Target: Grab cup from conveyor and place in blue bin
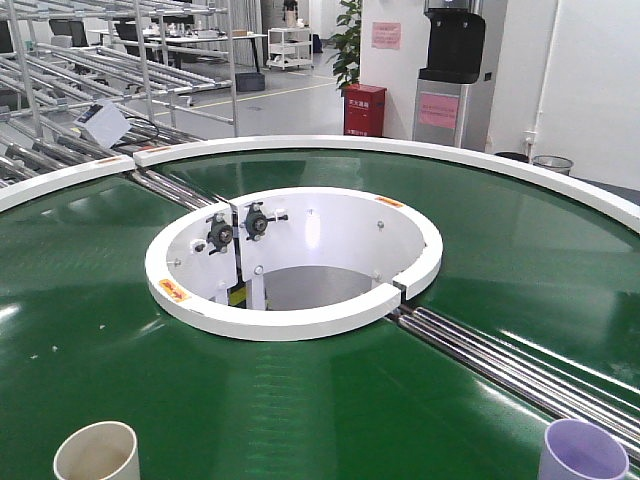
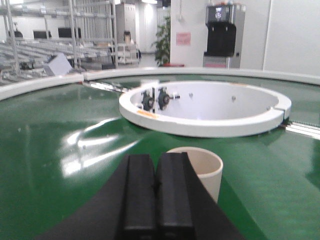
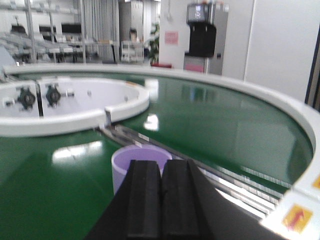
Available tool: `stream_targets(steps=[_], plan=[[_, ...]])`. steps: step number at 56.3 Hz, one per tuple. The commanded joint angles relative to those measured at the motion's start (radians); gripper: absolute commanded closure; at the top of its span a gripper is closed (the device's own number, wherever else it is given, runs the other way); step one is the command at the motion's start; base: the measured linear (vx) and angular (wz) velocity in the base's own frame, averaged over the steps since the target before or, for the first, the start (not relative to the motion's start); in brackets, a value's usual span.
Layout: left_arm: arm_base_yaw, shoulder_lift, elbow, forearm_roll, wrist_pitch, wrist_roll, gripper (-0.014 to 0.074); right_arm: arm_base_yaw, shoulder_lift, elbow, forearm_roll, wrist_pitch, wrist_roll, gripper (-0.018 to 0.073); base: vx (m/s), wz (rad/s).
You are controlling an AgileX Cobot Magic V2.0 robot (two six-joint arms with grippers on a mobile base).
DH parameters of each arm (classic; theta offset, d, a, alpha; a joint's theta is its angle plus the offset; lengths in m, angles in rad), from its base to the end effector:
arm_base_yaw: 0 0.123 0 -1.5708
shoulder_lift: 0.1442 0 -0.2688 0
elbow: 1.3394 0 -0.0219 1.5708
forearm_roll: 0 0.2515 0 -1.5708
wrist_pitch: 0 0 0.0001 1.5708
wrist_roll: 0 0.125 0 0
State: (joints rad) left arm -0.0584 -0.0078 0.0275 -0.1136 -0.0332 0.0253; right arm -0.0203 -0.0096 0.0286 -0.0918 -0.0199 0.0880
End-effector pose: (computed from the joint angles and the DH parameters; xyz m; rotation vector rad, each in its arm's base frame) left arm 0.1074 -0.0058 0.2108 -0.0250 1.4712 -0.1164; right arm 0.1076 -0.0020 0.2089 0.0108 1.4828 -0.0182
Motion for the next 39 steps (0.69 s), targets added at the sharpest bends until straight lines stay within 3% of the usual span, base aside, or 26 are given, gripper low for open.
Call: stream_targets(steps=[1, 7, 14, 20, 29, 39], plan=[[0.002, -0.016, -0.007, 0.000, -0.139, -0.006, 0.0600, -0.004, -0.008, 0.020, -0.002, -0.194, -0.008, 0.0568, 0.00, 0.00], [0.002, -0.016, -0.062, 0.000, -0.171, 0.007, 0.0600, -0.003, -0.008, -0.035, 0.008, -0.251, -0.005, 0.0568, 0.00, 0.00], [0.002, -0.011, -0.224, 0.000, -0.153, 0.052, 0.0600, -0.003, 0.043, -0.223, 0.009, -0.051, -0.008, 0.0568, 0.00, 0.00], [0.002, 0.053, -0.430, 0.002, -0.027, 0.066, 0.0600, -0.003, 0.158, -0.453, 0.002, 0.134, -0.008, 0.0568, 0.00, 0.00], [0.002, 0.229, -0.654, 0.002, 0.208, 0.141, 0.0596, -0.003, 0.345, -0.648, -0.007, 0.256, -0.008, 0.0568, 0.00, 0.00], [0.002, 0.393, -0.680, 0.002, 0.241, 0.149, 0.0582, -0.003, 0.507, -0.686, -0.006, 0.338, -0.008, 0.0560, 0.00, 0.00]])
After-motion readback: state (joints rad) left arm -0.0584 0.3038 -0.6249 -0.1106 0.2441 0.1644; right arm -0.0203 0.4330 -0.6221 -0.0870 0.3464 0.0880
